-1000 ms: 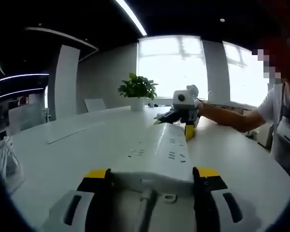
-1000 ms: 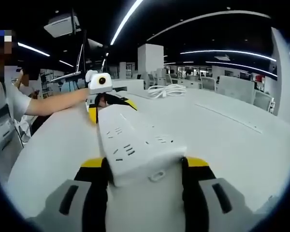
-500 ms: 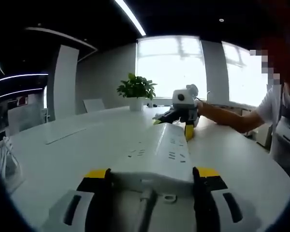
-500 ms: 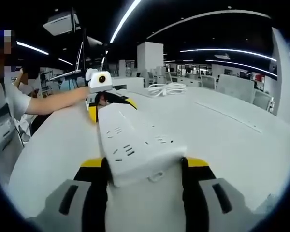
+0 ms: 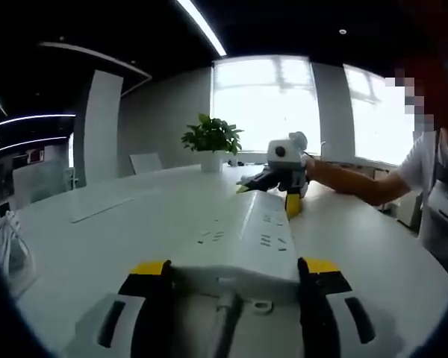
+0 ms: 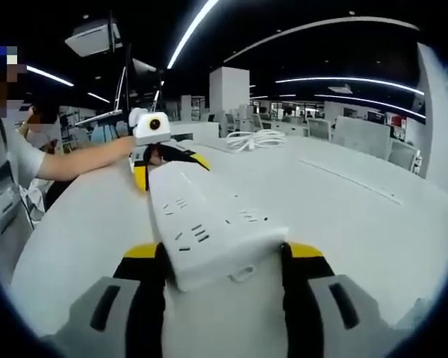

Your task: Straighten the power strip on the desk, plug the charger into it

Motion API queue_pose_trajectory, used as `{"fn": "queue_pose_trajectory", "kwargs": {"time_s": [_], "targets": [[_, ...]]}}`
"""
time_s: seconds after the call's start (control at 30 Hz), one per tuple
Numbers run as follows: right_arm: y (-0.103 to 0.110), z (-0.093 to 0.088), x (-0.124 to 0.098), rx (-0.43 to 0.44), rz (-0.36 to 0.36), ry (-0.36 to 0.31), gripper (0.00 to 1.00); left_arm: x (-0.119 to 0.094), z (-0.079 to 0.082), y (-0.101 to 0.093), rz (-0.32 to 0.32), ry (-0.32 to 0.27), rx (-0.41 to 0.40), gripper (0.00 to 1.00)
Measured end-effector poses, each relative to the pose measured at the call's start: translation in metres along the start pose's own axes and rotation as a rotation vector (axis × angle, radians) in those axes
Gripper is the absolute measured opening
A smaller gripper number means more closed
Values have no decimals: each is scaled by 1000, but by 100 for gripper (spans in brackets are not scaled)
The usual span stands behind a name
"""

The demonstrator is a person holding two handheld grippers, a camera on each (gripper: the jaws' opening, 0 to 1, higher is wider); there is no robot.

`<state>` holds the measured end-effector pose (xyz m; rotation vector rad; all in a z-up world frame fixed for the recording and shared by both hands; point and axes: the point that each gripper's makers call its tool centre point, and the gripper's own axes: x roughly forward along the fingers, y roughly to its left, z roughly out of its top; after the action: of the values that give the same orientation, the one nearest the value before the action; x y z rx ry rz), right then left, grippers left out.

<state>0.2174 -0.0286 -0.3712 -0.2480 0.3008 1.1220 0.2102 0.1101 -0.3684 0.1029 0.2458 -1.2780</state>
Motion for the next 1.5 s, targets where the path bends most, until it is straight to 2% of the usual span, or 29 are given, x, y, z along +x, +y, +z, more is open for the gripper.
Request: {"fn": "queue_pose_trajectory", "kwargs": {"time_s": [0.97, 1.5], "targets": [[0, 0, 0, 0, -5, 10, 62, -3, -2, 0, 11, 2, -2, 69], [-1, 0, 0, 4, -13, 40, 62, -5, -3, -2, 5, -1, -1, 68]]}}
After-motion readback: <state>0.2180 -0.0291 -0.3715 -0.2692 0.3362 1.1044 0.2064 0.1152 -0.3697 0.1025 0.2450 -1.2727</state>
